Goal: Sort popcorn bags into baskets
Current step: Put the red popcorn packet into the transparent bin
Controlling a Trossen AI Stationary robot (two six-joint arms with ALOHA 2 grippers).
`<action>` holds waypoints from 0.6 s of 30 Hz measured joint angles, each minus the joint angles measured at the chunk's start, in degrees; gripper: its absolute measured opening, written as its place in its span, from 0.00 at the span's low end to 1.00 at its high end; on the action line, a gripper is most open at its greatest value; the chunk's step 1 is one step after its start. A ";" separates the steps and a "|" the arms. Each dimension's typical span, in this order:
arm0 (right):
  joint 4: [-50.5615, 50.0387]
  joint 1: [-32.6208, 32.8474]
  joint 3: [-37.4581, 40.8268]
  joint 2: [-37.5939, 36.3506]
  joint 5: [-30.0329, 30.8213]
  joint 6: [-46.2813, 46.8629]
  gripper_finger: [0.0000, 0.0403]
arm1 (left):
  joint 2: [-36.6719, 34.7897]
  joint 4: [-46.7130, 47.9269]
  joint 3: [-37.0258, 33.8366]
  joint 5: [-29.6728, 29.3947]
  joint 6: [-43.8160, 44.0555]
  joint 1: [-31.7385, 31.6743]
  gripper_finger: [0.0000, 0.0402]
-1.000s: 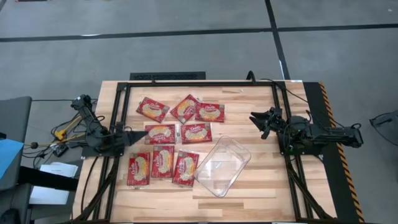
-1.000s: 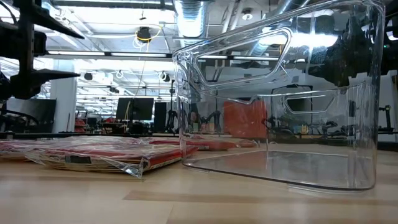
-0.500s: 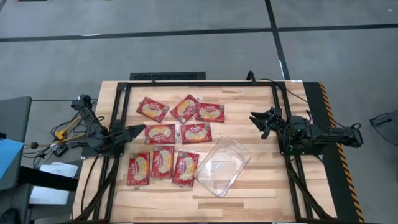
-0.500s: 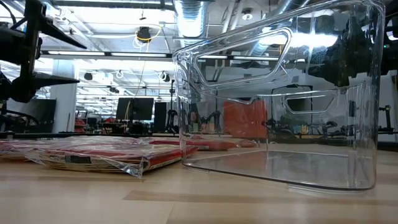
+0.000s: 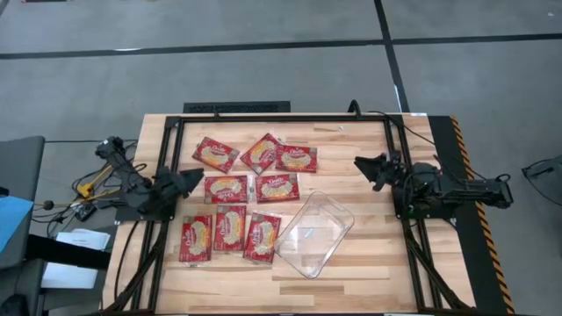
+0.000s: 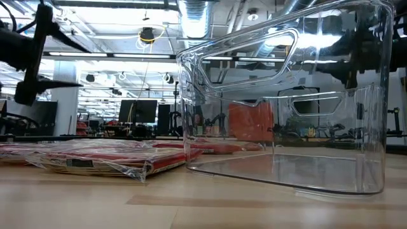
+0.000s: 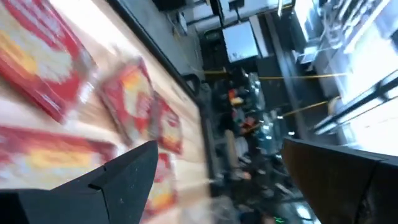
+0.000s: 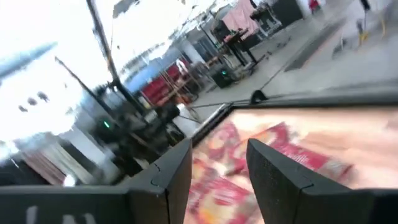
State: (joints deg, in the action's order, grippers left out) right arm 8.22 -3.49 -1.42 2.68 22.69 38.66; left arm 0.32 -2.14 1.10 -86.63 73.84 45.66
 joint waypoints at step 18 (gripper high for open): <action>-2.62 -0.04 -10.70 6.17 2.42 -10.16 0.43 | 16.07 -4.74 30.58 17.13 -36.11 -18.65 0.83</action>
State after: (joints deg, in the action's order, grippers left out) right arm 5.60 -3.52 -12.12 8.85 25.10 28.50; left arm 16.38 -6.88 31.68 -69.49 37.73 27.01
